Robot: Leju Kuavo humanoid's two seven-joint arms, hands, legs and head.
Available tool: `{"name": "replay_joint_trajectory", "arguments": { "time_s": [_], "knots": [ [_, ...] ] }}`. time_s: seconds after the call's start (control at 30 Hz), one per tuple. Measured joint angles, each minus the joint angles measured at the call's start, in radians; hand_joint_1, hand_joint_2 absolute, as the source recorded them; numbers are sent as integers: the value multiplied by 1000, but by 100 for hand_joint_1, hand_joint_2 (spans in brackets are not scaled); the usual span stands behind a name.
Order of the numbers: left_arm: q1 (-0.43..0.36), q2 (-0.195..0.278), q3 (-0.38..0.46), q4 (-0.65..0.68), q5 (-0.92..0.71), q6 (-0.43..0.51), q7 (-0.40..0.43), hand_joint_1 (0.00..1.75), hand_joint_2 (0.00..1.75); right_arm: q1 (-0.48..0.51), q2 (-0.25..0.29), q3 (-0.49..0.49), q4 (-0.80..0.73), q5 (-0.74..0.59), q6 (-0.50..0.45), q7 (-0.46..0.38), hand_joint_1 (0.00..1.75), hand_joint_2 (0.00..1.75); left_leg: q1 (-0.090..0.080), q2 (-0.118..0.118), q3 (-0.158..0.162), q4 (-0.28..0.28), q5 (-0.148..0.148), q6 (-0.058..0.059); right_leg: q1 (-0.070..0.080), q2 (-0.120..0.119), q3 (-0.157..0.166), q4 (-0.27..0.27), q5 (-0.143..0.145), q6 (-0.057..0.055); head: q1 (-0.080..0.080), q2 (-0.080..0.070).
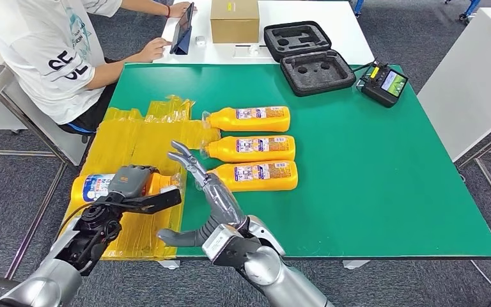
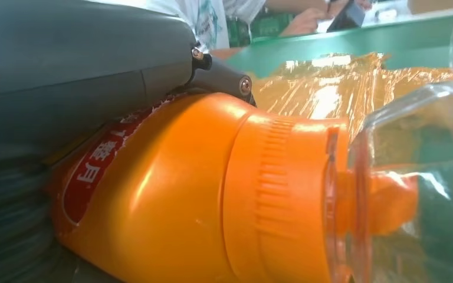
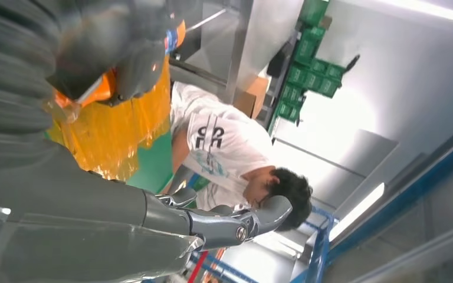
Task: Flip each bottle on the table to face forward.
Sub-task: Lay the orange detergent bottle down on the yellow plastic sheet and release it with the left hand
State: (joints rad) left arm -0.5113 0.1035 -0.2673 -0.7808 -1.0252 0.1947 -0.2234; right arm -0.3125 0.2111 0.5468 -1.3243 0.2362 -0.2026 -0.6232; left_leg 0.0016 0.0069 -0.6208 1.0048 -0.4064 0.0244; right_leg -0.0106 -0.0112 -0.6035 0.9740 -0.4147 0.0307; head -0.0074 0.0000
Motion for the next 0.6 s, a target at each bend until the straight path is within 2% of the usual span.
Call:
{"name": "replay_joint_trajectory", "arguments": {
  "time_s": [0.2, 0.3, 0.37, 0.4, 0.5, 0.53, 0.57, 0.6],
  "knots": [
    [-25, 1, -2, 41, 18, -57, -20, 168, 175, -9, 1, 13, 29, -2, 1, 3, 0, 175, 0, 0, 2, 0, 0, 0, 0, 0, 2, 0, 0, 0, 0, 0],
    [-43, 5, -2, 63, 62, -135, -41, 171, 175, -13, 2, 19, 41, -8, 2, 12, 0, 175, 0, 0, 5, 0, 0, 0, 0, 0, 6, 0, 0, 0, 0, 0],
    [-52, 11, 0, 77, 101, -196, -62, 161, 175, -16, 2, 21, 49, -12, 3, 15, 0, 175, 0, 0, 7, -1, 0, 0, 0, 0, 8, 0, 0, 0, 0, 0],
    [-55, 15, 2, 84, 121, -225, -73, 137, 175, -17, 3, 22, 53, -15, 3, 15, 0, 175, 0, 0, 8, -1, -1, -1, 0, 0, 9, 0, 0, 0, 0, 0],
    [-62, 27, 5, 98, 173, -292, -105, 21, 175, -19, 4, 27, 66, -23, 4, 16, 0, 175, 0, 0, 11, -1, -2, -2, 0, 1, 12, 0, 0, -1, 0, 0],
    [-63, 32, 7, 101, 191, -312, -115, 1, 175, -20, 4, 29, 70, -24, 5, 16, 0, 175, 0, 0, 13, -1, -2, -2, 0, 1, 12, 0, -1, -1, 0, 0],
    [-62, 37, 8, 102, 211, -331, -124, 0, 175, -20, 5, 31, 74, -25, 6, 16, 0, 175, 0, 0, 13, -1, -2, -3, 0, 1, 13, 0, -1, -1, 0, 0],
    [-61, 41, 11, 103, 232, -349, -133, 0, 131, -20, 6, 34, 77, -26, 7, 17, 0, 175, 0, 1, 14, -1, -3, -3, 0, 2, 13, 0, -1, -1, 0, 0]
  ]
}}
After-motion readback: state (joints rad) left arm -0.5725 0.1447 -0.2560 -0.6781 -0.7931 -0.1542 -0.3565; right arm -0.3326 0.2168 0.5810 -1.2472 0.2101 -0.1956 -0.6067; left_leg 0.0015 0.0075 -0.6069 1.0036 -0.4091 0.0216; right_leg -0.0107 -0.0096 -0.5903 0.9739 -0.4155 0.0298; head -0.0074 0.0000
